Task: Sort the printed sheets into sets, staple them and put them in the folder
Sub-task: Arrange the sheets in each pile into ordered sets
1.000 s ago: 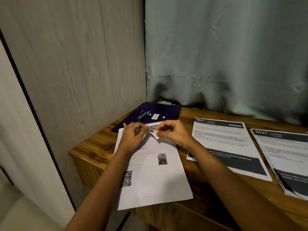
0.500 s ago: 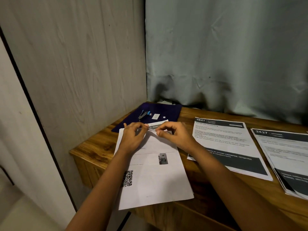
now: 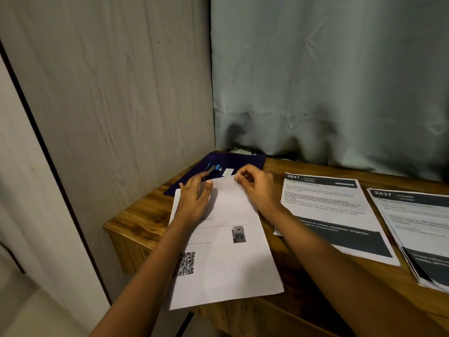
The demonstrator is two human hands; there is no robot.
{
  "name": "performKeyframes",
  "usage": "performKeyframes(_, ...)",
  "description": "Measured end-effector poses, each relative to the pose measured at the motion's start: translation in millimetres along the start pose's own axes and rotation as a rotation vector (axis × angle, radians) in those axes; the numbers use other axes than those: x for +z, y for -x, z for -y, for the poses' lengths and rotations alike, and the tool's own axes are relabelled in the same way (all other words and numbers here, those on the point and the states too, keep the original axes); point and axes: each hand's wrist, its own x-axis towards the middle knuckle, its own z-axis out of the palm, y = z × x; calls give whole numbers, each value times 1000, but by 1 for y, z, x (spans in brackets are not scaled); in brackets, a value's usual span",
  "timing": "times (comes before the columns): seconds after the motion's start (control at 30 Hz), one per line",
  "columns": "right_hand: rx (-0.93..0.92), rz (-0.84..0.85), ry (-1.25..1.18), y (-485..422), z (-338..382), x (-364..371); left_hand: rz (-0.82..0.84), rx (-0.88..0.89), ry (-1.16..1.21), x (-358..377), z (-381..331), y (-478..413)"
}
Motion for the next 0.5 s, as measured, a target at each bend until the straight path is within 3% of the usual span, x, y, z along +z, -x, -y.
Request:
performKeyframes(0.13, 173, -93, 67, -17, -13, 8, -77, -189, -182, -9, 16, -13)
performKeyframes(0.27, 293, -96, 142, -30, -27, 20, 128, -491, -383, -20, 18, -8)
performKeyframes(0.5, 428, -72, 207, -35, -44, 32, 157, -404, -529, -18, 21, 0)
